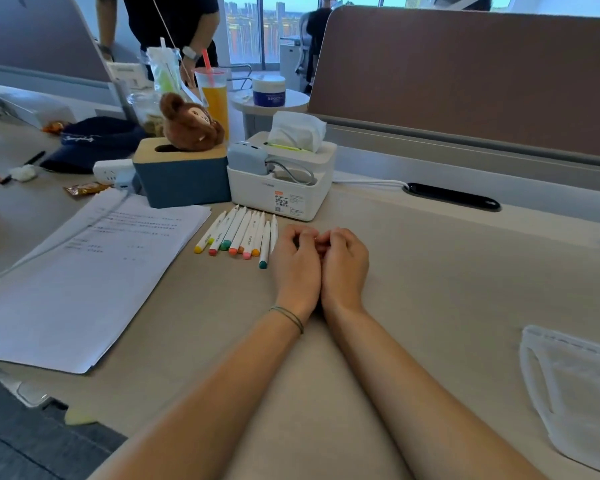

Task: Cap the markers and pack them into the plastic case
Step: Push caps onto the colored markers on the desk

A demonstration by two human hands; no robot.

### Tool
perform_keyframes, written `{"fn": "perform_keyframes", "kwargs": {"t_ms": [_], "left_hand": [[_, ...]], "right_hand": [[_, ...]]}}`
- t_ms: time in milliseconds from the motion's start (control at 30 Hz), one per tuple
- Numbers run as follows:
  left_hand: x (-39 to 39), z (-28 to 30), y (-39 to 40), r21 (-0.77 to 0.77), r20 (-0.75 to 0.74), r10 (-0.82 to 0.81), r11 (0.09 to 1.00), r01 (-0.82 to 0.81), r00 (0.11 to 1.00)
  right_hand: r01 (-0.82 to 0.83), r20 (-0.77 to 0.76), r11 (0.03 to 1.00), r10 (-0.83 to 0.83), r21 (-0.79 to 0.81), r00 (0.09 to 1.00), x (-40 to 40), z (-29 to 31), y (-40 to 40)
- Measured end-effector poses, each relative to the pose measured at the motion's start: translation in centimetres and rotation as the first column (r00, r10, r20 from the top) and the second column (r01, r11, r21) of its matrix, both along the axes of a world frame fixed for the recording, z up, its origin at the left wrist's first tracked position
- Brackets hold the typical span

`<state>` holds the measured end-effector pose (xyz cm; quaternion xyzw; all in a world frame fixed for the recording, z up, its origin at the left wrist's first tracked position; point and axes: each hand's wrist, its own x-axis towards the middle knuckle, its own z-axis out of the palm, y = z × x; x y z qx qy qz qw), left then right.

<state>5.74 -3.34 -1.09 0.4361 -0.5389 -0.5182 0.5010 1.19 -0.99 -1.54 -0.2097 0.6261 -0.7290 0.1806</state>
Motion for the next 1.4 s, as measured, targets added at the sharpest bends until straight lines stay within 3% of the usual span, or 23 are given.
{"fn": "perform_keyframes", "kwargs": {"t_ms": [133, 400, 667, 833, 1000, 1200, 1400], "left_hand": [[-0.1, -0.1, 0.1, -0.005, -0.009, -0.015, 1.0, 0.014, 1.0], [0.5, 0.3, 0.3, -0.096, 0.109, -0.061, 0.993, 0.071, 0.992], [1.2, 2.7, 2.5, -0.362, 0.273, -0.14, 0.902, 0.236, 0.952], [0.6, 4.2, 7.9, -0.519, 0.38, -0.27, 0.729, 0.446, 0.885], [-0.8, 3.8, 15.1, -0.628, 0.592, -0.249, 0.452, 0.633, 0.766], [-2.5, 3.8, 26.8, -0.655, 0.645, -0.367, 0.185, 0.732, 0.67], [-3.0, 3.4, 39.4, -0.62, 0.687, -0.535, -0.079, 0.781, 0.492]], "right_hand": [[-0.01, 0.001, 1.0, 0.01, 0.001, 1.0, 0.3, -0.2, 0.0], [-0.028, -0.086, 0.998, 0.033, 0.059, 0.996, 0.4, 0.3, 1.0], [0.019, -0.391, 0.985, 0.05, 0.17, 0.919, -0.9, 2.8, 5.5], [0.201, -0.627, 0.953, -0.016, 0.225, 0.779, -2.1, 4.7, 14.2], [0.453, -0.765, 0.846, -0.087, 0.28, 0.638, -2.5, 5.3, 24.4], [0.704, -0.822, 0.641, -0.194, 0.307, 0.535, -1.2, 4.8, 37.7], [0.851, -0.816, 0.411, -0.333, 0.326, 0.473, 1.5, 4.3, 51.4]]}}
